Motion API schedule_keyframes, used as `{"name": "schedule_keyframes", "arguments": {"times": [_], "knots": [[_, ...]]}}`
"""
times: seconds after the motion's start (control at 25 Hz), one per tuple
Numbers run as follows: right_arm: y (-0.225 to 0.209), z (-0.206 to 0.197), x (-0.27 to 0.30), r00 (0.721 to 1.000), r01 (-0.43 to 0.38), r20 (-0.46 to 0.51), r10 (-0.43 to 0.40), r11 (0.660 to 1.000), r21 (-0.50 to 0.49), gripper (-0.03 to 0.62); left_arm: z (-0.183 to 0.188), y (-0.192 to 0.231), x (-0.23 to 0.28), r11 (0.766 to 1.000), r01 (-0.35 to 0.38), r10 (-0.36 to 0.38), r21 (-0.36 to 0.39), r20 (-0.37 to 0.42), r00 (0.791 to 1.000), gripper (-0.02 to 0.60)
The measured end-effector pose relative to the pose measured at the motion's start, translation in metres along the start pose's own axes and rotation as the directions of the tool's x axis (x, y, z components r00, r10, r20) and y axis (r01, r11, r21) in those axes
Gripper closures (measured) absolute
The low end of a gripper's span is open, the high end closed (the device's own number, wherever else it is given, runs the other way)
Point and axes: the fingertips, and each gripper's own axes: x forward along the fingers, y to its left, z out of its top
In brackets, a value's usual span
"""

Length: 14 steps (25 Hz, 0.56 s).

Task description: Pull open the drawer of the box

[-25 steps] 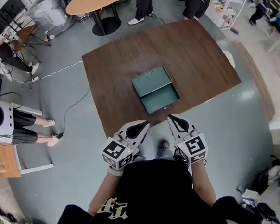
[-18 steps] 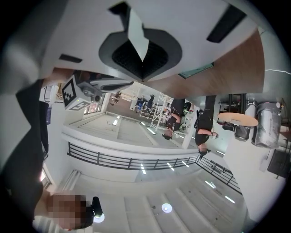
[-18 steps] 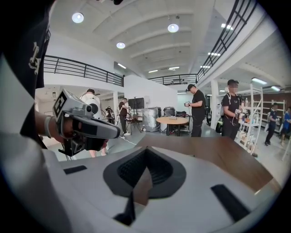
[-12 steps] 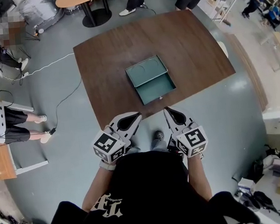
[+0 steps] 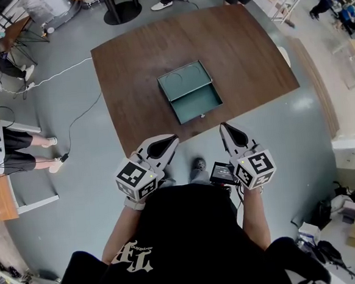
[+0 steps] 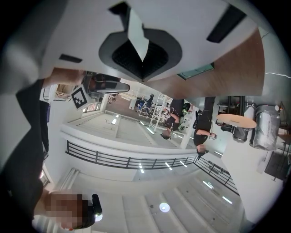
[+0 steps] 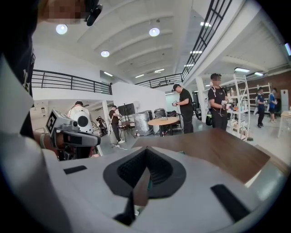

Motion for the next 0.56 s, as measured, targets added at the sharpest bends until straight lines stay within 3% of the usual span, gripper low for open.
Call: {"name": "schedule_keyframes", "arguments": {"times": [0.56], "knots": [[-0.0056, -0.0039, 0.0024, 1.000, -0.009, -0.016, 0.009, 1.000, -0.007, 0.606, 0.0010, -0.0023, 0.0068, 1.000, -0.001, 0.001, 0.001, -0.001, 1.000, 0.575]]}}
